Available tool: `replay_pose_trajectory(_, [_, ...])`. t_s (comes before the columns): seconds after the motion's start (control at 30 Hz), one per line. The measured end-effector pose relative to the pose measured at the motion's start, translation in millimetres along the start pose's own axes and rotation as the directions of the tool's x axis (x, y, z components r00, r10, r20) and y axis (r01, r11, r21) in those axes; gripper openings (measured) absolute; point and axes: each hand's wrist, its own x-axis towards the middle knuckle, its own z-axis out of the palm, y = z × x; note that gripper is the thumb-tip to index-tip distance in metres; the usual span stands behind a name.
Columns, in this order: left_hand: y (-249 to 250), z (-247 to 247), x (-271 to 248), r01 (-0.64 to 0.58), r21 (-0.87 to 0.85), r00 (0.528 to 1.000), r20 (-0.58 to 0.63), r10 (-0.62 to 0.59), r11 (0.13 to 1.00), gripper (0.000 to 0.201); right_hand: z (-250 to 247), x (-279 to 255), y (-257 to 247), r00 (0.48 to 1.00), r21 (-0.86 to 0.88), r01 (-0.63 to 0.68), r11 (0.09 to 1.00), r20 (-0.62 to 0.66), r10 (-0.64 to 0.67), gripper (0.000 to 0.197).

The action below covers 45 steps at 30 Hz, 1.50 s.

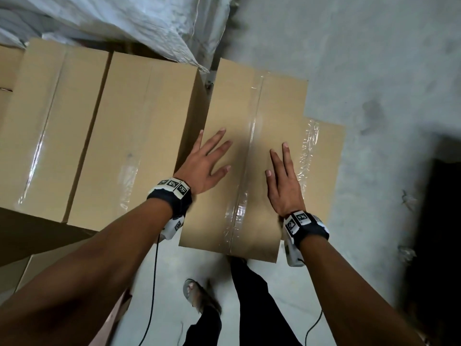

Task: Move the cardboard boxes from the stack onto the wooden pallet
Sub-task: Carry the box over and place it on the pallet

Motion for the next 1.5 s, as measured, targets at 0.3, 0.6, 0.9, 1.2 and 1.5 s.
replay_pose_trajectory(0.3, [54.7, -32.2, -52.7, 0.068, -0.024, 0.994, -0.083, -0.07, 0.997, 0.068, -37.0, -42.8, -33.4, 0.999, -0.037, 0.043, 0.998, 0.007, -0.043, 0.053])
replay_pose_trajectory(0.6, [152.8, -76.3, -157.2, 0.106, -0.07, 0.968, -0.223, -0.119, 0.992, 0.068, -105.7, -144.9, -99.5, 0.983, -0.084, 0.18, 0.98, -0.018, -0.182, 0.054])
replay_pose_trajectory(0.9, [254.9, -96.2, -305.6, 0.205, -0.115, 0.893, -0.384, -0.234, 0.972, 0.068, -149.8, -276.1, -166.8, 0.922, -0.156, 0.38, 0.912, -0.02, -0.388, 0.054])
replay_pose_trajectory(1.2, [300.9, -116.7, -481.5, 0.354, -0.16, 0.741, -0.553, -0.381, 0.921, 0.067, -129.2, -364.7, -258.5, 0.792, -0.082, 0.61, 0.788, 0.111, -0.601, 0.054])
replay_pose_trajectory(1.5, [310.6, -92.4, -664.7, 0.637, -0.274, 0.44, -0.639, -0.631, 0.721, 0.069, -29.2, -432.5, -350.0, 0.556, 0.107, 0.762, 0.638, 0.395, -0.731, 0.056])
